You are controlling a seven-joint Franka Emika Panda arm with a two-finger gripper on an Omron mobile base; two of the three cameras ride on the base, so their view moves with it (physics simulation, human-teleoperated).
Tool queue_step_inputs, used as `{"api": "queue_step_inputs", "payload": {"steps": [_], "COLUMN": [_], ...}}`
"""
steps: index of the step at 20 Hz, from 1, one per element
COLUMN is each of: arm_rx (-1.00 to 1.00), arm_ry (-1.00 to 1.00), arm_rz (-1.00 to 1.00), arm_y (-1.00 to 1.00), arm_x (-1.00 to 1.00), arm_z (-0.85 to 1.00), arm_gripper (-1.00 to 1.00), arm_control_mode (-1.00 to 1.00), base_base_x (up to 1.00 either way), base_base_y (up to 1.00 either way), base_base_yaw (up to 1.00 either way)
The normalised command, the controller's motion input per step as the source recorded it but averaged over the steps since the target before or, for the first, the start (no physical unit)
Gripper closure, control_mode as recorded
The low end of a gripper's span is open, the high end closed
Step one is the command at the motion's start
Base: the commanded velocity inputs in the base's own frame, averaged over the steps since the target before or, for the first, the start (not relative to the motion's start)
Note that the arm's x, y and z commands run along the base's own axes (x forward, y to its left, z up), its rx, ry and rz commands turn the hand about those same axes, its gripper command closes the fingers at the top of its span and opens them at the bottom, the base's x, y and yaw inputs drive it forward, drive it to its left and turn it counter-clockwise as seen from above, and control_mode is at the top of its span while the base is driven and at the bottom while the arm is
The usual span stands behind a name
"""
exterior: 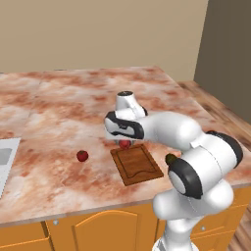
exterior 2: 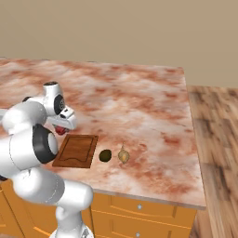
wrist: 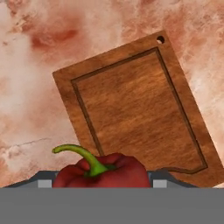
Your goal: Place the avocado, onion, tomato, and bell pepper on the cutting board.
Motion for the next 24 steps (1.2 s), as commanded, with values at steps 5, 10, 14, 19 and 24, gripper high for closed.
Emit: {"api": "queue_step_inputs", "payload": {"steps": [5, 10, 14, 19, 24], "arm_rx": [0.0, 0.0, 0.0, 0.0, 0.0], "arm_ry": [0.02, 0.01, 0.01, 0.03, 0.05], "arm_rz": [-0.12, -0.1, -0.04, -0.02, -0.02], "arm_y": [-0.18, -0.06, 0.0, 0.0, 0.0], "arm_x": [0.1, 0.01, 0.1, 0.09, 0.08], "arm_z": [-0.45, -0.35, -0.26, -0.33, -0.35], "arm_gripper": [1.0, 1.0, 1.0, 1.0, 1.0], "arm_control_mode": [-1.0, -1.0, -1.0, -1.0, -1.0], "base_base_x": [0.0, 0.0, 0.0, 0.0, 0.0], "base_base_y": [0.0, 0.0, 0.0, 0.0, 0.0], "base_base_yaw": [0.0, 0.0, 0.0, 0.0, 0.0]}}
